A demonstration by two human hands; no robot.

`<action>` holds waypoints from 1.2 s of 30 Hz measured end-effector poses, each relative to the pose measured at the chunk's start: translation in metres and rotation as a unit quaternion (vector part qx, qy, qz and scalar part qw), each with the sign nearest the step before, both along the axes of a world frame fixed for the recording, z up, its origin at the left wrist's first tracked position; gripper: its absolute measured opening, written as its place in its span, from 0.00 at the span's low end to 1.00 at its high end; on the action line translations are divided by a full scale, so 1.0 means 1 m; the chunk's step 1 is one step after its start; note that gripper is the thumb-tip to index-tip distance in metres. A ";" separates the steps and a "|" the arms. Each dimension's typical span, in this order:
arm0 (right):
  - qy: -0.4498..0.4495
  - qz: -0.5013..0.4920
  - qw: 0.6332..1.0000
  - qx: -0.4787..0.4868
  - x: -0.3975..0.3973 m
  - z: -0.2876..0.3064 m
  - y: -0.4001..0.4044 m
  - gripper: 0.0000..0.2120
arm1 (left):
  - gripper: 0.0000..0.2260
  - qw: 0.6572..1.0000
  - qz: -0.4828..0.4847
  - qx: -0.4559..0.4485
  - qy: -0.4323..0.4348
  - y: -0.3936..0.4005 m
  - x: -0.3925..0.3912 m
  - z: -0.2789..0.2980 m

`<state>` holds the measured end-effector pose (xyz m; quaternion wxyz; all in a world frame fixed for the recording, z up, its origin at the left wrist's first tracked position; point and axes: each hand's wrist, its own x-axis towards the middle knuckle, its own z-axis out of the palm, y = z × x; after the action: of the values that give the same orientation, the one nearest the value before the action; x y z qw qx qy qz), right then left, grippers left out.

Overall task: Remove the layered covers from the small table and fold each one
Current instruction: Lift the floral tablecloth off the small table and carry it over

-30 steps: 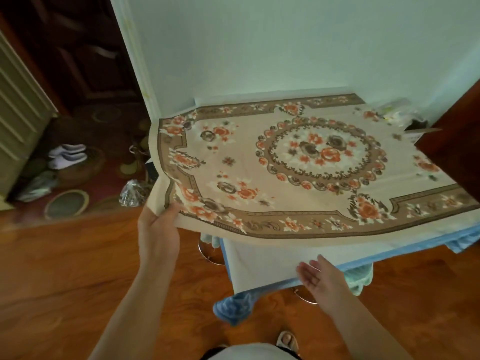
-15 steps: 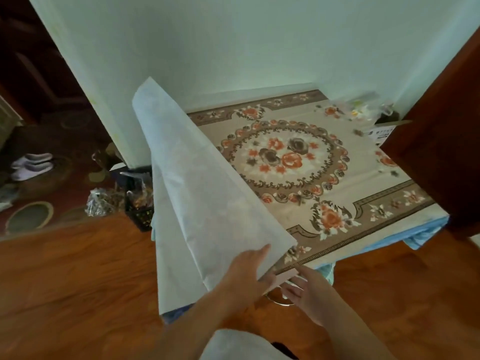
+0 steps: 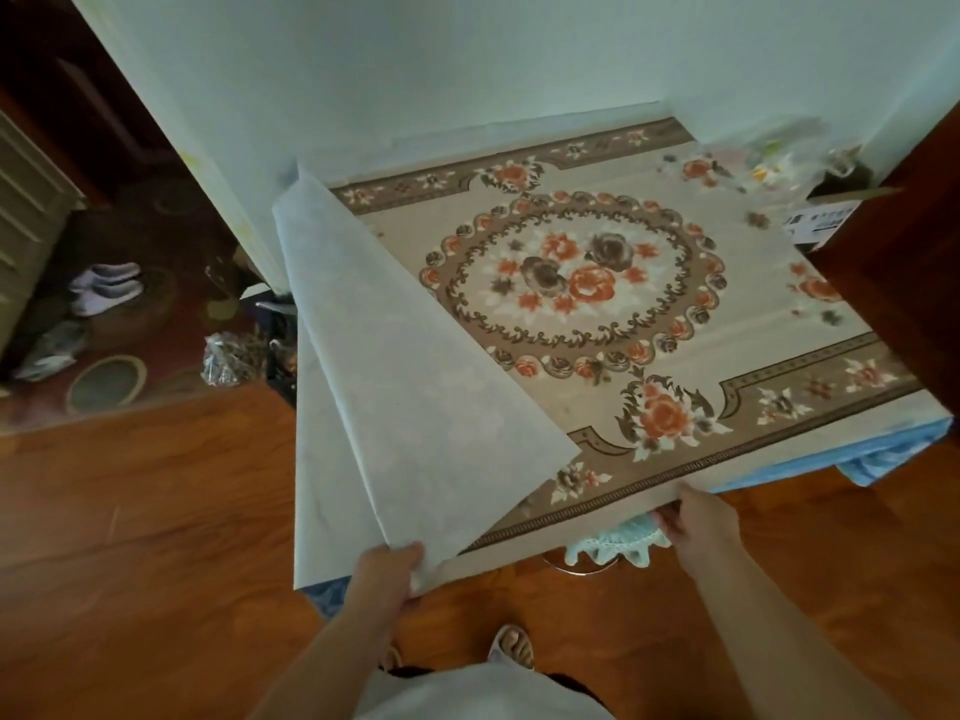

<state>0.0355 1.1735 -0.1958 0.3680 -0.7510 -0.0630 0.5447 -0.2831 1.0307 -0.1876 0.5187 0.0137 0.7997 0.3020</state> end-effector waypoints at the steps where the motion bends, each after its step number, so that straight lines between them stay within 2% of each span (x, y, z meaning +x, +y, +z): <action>1: -0.009 0.027 1.000 -0.006 -0.003 -0.002 -0.008 0.06 | 0.13 0.997 -0.037 -0.008 0.061 -0.003 -0.008 0.001; 3: 0.042 0.072 0.996 -0.021 -0.011 -0.008 -0.036 0.06 | 0.10 0.981 -0.088 -0.016 0.169 -0.012 -0.024 0.017; 5: 0.114 0.107 0.987 -0.043 -0.017 -0.010 -0.063 0.06 | 0.07 0.962 -0.115 -0.041 0.242 -0.020 -0.036 0.026; 6: 0.138 0.111 0.983 -0.039 -0.013 -0.014 -0.070 0.08 | 0.06 0.959 -0.129 -0.051 0.249 -0.022 -0.039 0.030; 9: 0.132 0.073 0.988 0.034 0.010 -0.013 -0.062 0.24 | 0.06 0.963 -0.138 -0.039 0.226 -0.026 -0.043 0.023; 11: 0.136 0.003 0.987 0.087 0.031 -0.004 -0.042 0.17 | 0.07 0.969 -0.110 -0.029 0.219 -0.028 -0.041 0.021; 13: 0.105 -0.120 0.983 0.093 0.055 0.001 -0.018 0.14 | 0.07 0.974 -0.077 -0.021 0.213 -0.032 -0.041 0.018; 15: 0.086 -0.175 0.979 0.065 0.074 0.002 0.002 0.18 | 0.07 0.975 -0.068 -0.016 0.209 -0.035 -0.043 0.015; 17: 0.034 -0.093 0.991 0.086 0.082 0.014 0.020 0.17 | 0.05 0.973 -0.082 -0.017 0.216 -0.039 -0.048 0.012; 19: -0.003 -0.061 0.993 0.099 0.085 0.026 0.043 0.13 | 0.03 0.976 -0.078 -0.009 0.204 -0.039 -0.052 0.010; 21: -0.147 0.033 0.981 0.119 0.077 0.037 0.060 0.16 | 0.05 0.978 -0.069 0.000 0.199 -0.038 -0.053 0.013; 23: -0.278 0.137 0.941 0.134 0.055 0.048 0.076 0.16 | 0.08 0.978 -0.069 0.007 0.199 -0.036 -0.054 0.012; 24: -0.328 0.219 0.906 0.155 0.039 0.057 0.075 0.13 | 0.09 0.978 -0.066 0.015 0.199 -0.034 -0.052 0.013; 26: -0.404 0.388 0.808 0.185 0.014 0.056 0.064 0.09 | 0.09 0.979 -0.049 0.029 0.196 -0.033 -0.049 0.017; 28: -0.451 0.511 0.709 0.180 0.001 0.047 0.042 0.09 | 0.08 0.979 -0.017 0.037 0.201 -0.033 -0.049 0.022; 29: -0.462 0.551 0.672 0.178 0.000 0.039 0.029 0.10 | 0.09 0.977 -0.003 0.035 0.208 -0.033 -0.050 0.026; 33: -0.459 0.632 0.606 0.153 0.000 0.017 -0.026 0.08 | 0.11 0.970 -0.014 0.044 0.240 -0.026 -0.057 0.041; 35: -0.441 0.661 0.590 0.144 -0.003 0.009 -0.046 0.07 | 0.10 0.958 -0.087 0.069 0.264 -0.018 -0.048 0.050; 36: -0.423 0.666 0.598 0.143 -0.005 0.004 -0.055 0.07 | 0.11 0.947 -0.135 0.086 0.277 -0.012 -0.044 0.049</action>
<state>0.0310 1.1184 -0.1920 -0.0620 -0.5851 -0.7711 0.2435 -0.3266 1.0185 -0.1382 0.3094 0.2494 0.8737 0.2806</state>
